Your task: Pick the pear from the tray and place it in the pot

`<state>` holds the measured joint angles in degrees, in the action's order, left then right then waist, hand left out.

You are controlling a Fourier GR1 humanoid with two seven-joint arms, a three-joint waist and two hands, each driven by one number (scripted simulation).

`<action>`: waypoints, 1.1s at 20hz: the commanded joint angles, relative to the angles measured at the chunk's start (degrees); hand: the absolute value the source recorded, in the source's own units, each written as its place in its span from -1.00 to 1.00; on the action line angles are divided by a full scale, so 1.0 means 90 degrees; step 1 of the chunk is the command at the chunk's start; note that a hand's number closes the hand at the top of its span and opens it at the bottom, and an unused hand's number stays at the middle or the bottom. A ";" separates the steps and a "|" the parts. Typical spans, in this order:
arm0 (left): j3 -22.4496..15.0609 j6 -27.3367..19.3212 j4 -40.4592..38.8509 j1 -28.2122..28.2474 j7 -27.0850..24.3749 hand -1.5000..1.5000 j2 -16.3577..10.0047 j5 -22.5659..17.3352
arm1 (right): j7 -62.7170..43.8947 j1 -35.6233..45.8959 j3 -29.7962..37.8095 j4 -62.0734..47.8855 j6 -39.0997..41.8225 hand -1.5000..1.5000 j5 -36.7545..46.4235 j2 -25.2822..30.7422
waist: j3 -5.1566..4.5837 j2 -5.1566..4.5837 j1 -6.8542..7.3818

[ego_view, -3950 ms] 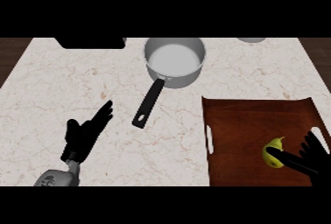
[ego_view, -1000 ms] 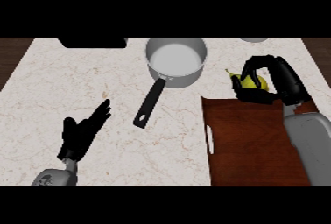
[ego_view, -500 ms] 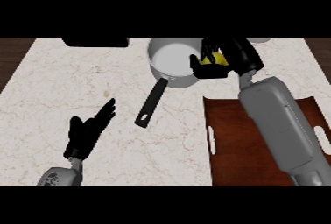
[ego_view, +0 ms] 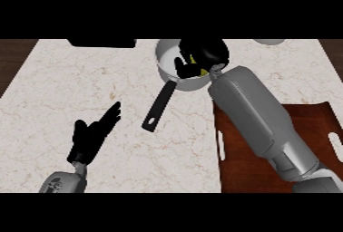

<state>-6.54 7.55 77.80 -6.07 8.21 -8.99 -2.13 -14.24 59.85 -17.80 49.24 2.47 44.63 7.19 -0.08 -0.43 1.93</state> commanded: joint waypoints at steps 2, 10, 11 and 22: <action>0.0095 0.0137 -0.0140 -0.0153 0.0026 0.00 -0.0031 -0.0088 | -0.0269 0.0757 -0.0361 -0.1334 0.0095 1.00 0.0787 -0.0202 | 0.0001 -0.0022 0.0030; 0.0049 0.0135 -0.0094 -0.0169 0.0047 0.00 0.0001 -0.0020 | -0.1244 0.1084 0.0040 -0.3165 0.1197 -1.00 0.0229 -0.0791 | 0.0003 -0.0071 0.0171; -0.0023 0.0150 -0.0110 -0.0265 0.0008 0.00 0.0052 0.0038 | -0.1305 0.1079 -0.0200 -0.3027 0.1495 -1.00 -0.0008 -0.0793 | 0.0003 -0.0043 0.0168; -0.0177 0.0107 -0.0142 -0.0147 -0.0035 0.00 0.0184 0.0163 | 0.0201 0.0765 0.1284 -0.1720 -0.1627 -1.00 -0.2208 -0.0798 | 0.0020 -0.0080 0.0337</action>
<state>-7.65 8.17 77.04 -8.10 8.39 -7.50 -0.91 -15.23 66.39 -11.14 30.60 -4.96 31.46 0.07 0.09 -1.16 4.47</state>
